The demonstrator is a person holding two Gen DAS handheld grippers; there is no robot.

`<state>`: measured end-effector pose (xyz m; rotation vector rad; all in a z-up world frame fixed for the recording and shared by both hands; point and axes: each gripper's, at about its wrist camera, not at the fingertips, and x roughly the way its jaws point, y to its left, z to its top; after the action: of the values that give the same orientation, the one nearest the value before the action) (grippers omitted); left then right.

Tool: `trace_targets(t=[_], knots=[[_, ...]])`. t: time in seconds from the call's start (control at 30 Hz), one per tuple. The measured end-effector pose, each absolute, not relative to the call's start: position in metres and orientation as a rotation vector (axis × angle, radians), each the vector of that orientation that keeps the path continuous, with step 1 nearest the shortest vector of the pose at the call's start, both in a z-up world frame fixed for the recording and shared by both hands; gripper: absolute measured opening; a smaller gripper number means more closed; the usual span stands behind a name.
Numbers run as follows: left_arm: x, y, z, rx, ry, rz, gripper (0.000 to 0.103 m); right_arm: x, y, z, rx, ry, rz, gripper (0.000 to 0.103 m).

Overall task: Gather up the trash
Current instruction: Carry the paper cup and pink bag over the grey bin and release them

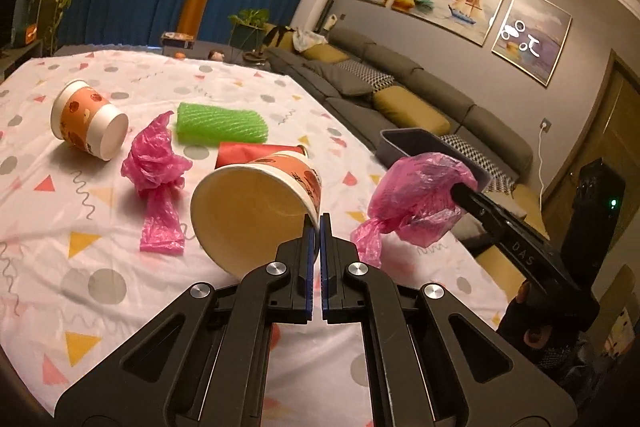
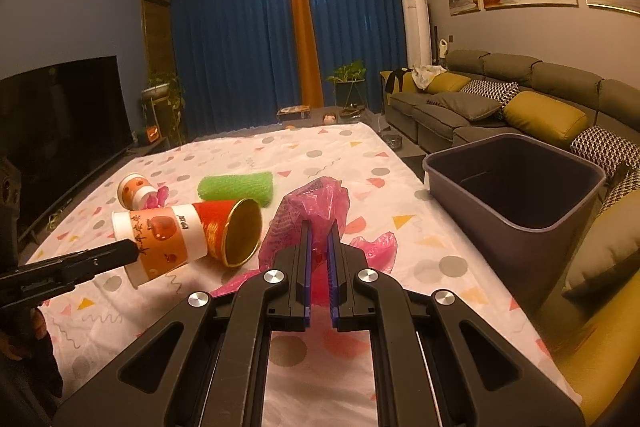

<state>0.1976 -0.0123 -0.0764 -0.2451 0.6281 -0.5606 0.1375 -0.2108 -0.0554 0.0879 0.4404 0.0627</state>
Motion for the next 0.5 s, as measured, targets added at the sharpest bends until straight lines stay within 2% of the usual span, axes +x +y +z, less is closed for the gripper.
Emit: trace_targets(t=[0.5], knots=[[0.186,-0.042,-0.056,-0.202,0.584,-0.549,0.002,0.121,-0.235,-0.045,0.1,0.398,0.035,0.008]])
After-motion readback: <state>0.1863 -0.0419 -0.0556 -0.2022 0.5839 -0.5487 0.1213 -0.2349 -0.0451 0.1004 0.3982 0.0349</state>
